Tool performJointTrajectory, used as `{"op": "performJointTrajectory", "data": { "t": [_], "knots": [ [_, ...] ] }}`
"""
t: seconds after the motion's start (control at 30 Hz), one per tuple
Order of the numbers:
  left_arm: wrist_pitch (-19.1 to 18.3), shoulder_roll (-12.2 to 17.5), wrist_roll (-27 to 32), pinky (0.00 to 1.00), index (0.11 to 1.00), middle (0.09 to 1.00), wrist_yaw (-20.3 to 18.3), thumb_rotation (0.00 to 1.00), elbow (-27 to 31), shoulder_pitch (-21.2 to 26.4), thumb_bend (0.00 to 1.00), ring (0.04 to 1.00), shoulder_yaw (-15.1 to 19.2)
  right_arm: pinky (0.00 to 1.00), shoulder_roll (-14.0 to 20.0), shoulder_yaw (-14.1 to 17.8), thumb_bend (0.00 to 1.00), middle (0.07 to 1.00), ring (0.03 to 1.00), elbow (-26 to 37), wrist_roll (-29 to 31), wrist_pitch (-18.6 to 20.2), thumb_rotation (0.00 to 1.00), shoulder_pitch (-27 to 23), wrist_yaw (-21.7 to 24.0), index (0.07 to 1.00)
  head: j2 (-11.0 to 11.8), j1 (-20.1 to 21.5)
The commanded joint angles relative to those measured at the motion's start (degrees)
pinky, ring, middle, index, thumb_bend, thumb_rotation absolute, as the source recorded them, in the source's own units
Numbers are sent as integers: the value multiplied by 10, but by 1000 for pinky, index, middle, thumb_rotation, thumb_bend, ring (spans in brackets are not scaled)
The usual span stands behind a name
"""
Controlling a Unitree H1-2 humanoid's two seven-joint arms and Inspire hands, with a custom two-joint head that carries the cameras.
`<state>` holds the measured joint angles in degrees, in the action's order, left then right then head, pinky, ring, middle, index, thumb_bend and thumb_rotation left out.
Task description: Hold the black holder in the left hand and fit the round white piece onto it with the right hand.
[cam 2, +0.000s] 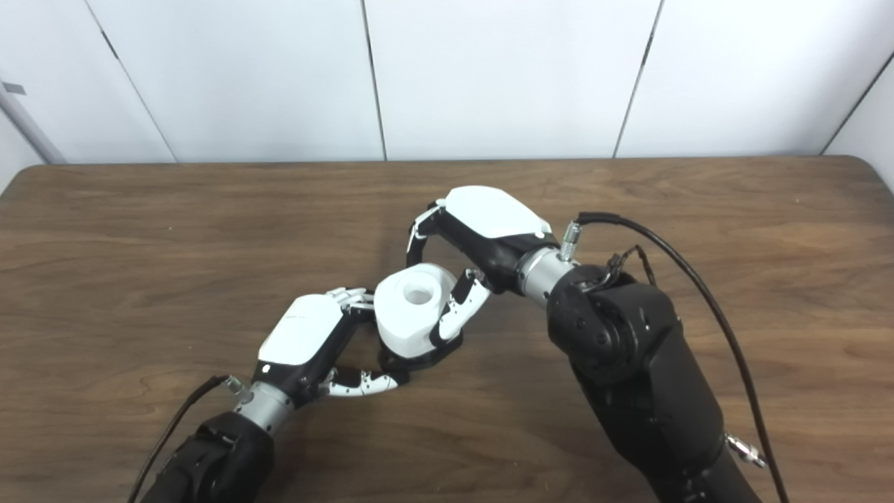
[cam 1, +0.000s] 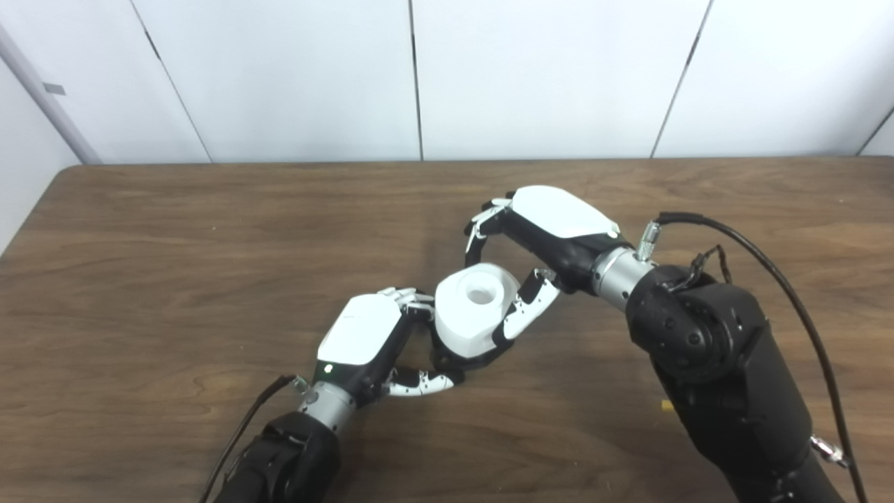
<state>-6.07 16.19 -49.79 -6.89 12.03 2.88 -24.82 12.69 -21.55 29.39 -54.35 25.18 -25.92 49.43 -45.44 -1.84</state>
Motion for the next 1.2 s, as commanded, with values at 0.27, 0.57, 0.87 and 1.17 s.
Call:
{"op": "performJointTrajectory", "data": {
  "t": [0.27,0.57,0.87,1.17],
  "knots": [
    [-3,-4,-4,879,487,767,-43,47,-15,-10,520,840,-22,1000,-4,4,525,809,923,6,2,-18,137,-12,-24,483,1,-2],
    [-2,-3,-2,883,487,768,-42,47,-14,-11,520,842,-21,1000,-6,2,525,809,920,5,-1,-22,137,-10,-23,483,2,0],
    [-2,-2,-1,885,487,768,-43,47,-11,-12,520,845,-21,1000,-8,3,525,805,921,4,-3,-21,137,-7,-24,483,0,-1],
    [-5,-1,-2,883,487,767,-46,47,-8,-13,520,842,-20,1000,-7,3,525,805,917,-1,2,-25,137,-5,-32,483,-1,-2]
  ]
}}
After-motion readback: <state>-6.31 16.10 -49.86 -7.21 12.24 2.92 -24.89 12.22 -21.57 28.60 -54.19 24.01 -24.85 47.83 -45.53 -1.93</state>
